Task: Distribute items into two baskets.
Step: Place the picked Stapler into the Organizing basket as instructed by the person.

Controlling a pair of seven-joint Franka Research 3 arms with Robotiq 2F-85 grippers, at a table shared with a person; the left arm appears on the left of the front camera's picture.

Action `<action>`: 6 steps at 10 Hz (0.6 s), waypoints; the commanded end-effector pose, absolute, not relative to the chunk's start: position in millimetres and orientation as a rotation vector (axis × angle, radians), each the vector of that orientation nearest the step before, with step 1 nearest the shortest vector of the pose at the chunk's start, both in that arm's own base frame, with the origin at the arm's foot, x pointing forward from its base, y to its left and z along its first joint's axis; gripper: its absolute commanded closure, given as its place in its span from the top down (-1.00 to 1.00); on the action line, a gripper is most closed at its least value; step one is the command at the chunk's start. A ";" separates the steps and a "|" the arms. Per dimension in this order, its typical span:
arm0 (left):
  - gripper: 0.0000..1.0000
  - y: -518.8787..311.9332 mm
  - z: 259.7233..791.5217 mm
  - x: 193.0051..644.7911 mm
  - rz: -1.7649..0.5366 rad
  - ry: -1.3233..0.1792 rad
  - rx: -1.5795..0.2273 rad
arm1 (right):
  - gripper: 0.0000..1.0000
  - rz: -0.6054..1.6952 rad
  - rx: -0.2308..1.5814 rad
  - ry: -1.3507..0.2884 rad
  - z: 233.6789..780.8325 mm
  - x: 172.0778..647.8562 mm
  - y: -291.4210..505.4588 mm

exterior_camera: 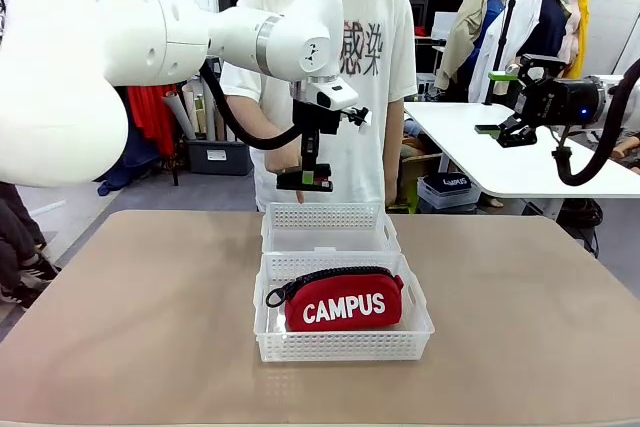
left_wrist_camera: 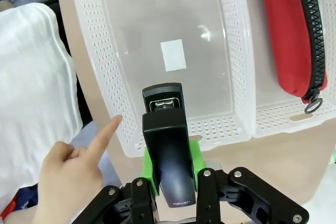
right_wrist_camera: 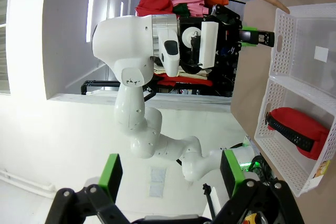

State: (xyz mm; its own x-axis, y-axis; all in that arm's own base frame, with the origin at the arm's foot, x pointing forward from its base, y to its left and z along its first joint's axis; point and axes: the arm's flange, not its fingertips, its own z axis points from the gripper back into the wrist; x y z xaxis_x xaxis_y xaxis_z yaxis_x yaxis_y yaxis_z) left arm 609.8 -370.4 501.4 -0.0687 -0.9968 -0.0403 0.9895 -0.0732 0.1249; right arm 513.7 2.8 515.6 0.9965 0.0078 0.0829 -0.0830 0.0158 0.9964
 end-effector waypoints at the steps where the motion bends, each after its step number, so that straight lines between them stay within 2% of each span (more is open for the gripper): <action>1: -1.00 -367.3 503.0 606.0 -1.639 -0.083 0.139 | 1.00 0.075 1.551 -0.063 518.2 512.8 2.5; 6: -1.00 -384.7 491.3 613.6 -1.652 -0.056 0.130 | 1.00 0.075 1.551 -0.063 518.2 512.8 2.5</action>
State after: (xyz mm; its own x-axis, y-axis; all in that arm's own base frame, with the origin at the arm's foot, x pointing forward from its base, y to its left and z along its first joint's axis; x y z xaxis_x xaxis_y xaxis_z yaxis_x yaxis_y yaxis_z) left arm 609.8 -373.7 495.4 -0.0734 -0.9964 -0.0428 0.9900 -0.0780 0.1174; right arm 513.7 2.8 515.6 0.9965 0.0078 0.0829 -0.0830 0.0158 0.9964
